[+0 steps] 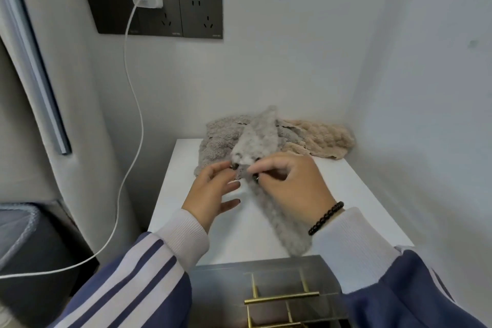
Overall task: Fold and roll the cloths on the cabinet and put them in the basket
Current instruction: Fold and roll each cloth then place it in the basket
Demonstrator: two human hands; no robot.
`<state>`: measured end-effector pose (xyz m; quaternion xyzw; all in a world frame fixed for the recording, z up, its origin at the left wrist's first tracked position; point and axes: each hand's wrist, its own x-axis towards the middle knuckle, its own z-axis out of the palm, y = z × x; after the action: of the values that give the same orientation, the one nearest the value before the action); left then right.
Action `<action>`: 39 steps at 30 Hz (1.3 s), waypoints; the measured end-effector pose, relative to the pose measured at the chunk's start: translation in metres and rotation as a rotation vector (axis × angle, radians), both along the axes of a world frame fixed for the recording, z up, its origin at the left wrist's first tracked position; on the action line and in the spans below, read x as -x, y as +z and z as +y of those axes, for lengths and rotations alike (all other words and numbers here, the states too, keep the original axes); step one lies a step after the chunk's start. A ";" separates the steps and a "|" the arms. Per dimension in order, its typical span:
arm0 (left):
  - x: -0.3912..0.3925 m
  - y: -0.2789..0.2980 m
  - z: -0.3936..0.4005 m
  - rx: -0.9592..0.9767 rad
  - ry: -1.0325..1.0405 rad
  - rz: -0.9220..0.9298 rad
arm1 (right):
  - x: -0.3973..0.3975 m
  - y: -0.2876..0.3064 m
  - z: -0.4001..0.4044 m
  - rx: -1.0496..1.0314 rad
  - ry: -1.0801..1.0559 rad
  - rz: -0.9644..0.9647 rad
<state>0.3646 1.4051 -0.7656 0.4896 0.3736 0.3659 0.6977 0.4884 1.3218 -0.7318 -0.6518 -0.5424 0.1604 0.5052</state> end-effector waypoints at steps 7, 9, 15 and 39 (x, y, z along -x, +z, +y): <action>0.010 0.002 -0.009 -0.041 -0.144 -0.057 | 0.013 -0.008 -0.019 0.116 0.234 0.020; 0.015 0.003 -0.010 -0.065 -0.086 -0.059 | 0.010 -0.009 -0.022 0.107 0.156 0.029; 0.033 0.010 -0.006 -0.037 -0.068 -0.081 | -0.006 -0.008 -0.022 -0.012 -0.093 -0.122; 0.041 0.010 -0.008 -0.403 -0.274 0.121 | -0.042 0.029 -0.041 -0.204 -0.228 0.185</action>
<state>0.3237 1.3972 -0.7560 0.6861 0.2643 0.3048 0.6054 0.5303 1.2810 -0.7025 -0.6369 -0.4296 0.1056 0.6314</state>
